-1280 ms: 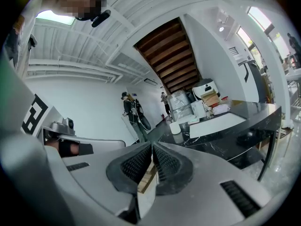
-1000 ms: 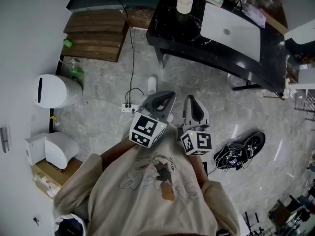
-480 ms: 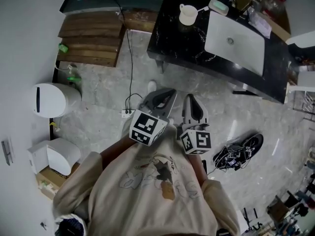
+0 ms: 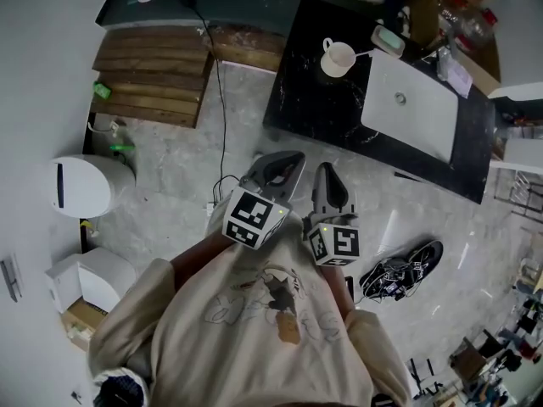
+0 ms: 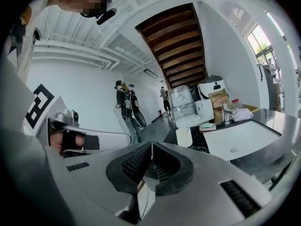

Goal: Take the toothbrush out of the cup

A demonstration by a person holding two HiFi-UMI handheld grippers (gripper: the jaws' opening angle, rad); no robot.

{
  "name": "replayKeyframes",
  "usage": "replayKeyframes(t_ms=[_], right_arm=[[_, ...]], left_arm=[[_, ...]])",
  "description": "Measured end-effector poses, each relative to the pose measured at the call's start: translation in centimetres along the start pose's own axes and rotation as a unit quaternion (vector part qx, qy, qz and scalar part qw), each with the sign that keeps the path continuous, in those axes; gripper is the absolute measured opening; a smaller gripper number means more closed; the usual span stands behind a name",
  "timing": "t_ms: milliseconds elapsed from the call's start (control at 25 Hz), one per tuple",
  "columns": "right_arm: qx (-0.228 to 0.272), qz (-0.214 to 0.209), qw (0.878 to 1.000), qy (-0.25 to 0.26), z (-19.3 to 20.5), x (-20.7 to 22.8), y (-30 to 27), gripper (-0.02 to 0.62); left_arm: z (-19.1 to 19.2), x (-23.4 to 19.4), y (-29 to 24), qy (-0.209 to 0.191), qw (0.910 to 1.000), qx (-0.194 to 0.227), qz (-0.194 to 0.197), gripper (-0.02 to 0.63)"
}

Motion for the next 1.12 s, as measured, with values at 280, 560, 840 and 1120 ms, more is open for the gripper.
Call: replayKeyframes(t_ms=[280, 560, 840, 1120], right_arm=[[0.000, 0.038, 0.999, 0.000, -1.0, -0.6, -6.1, 0.023], [-0.002, 0.064, 0.998, -0.004, -1.1, -1.1, -9.1, 0.023], [-0.005, 0.062, 0.998, -0.003, -1.2, 0.0, -10.6, 0.023], [0.003, 0.055, 0.998, -0.010, -2.4, 1.6, -12.4, 0.023]], left_arm=[[-2.9, -6.8, -1.9, 0.002, 0.9999, 0.001, 0.016, 0.014], [-3.1, -9.8, -3.7, 0.004, 0.9989, -0.019, 0.043, 0.014], [-3.9, -10.5, -5.6, 0.002, 0.9988, -0.016, 0.047, 0.014], [-5.0, -10.3, -7.9, -0.019, 0.9980, -0.022, 0.055, 0.014]])
Point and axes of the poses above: the fingertips, and each gripper's own axes: y backward along the fingers, x to its right, z out of its underside, the point moved 2 cm from there along y, backward along the fingers, and after that the axes turned 3 degrees about x, right-handed, at the moved point
